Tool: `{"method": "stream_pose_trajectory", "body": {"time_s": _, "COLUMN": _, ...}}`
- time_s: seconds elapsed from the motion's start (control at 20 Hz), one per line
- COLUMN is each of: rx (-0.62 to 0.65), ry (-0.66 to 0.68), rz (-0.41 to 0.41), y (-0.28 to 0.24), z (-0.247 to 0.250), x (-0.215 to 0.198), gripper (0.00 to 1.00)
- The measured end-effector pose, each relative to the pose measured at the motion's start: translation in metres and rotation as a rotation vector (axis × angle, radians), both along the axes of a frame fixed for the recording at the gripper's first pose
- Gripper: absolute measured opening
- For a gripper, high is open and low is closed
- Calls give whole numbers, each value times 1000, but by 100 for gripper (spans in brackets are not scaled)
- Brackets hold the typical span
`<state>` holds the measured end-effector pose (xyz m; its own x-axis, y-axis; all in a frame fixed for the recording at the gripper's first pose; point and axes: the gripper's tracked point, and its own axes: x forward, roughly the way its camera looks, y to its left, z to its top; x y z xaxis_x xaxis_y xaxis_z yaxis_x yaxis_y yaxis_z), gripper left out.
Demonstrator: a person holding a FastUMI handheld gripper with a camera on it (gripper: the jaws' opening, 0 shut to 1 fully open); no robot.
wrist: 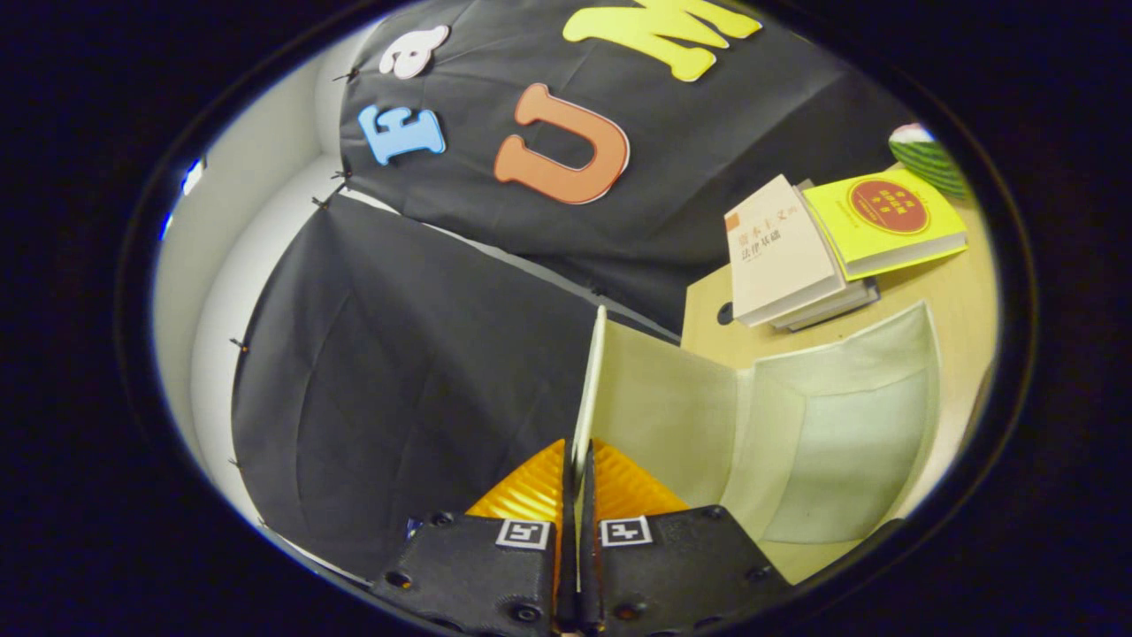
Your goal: Open the storage box then place both shoes into the box .Put the left shoe in first, then the right shoe, with the right side of both shoes facing outward in a uniform manner.
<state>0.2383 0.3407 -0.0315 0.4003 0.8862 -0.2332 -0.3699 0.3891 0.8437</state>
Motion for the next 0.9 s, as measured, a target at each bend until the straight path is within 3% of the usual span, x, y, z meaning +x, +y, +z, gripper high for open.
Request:
{"method": "stream_pose_trajectory", "body": {"time_s": 0.1, "rx": -23, "ry": 27, "rz": -1, "y": 5, "z": -12, "x": 2, "gripper": 12}}
{"method": "stream_pose_trajectory", "body": {"time_s": 0.25, "rx": -31, "ry": 79, "rz": -7, "y": 10, "z": -30, "x": 7, "gripper": 51}}
{"method": "stream_pose_trajectory", "body": {"time_s": 0.45, "rx": -72, "ry": 22, "rz": -27, "y": -2, "z": -36, "x": 9, "gripper": 100}}
{"method": "stream_pose_trajectory", "body": {"time_s": 0.9, "rx": -266, "ry": -15, "rz": -22, "y": -68, "z": -70, "x": -19, "gripper": 100}}
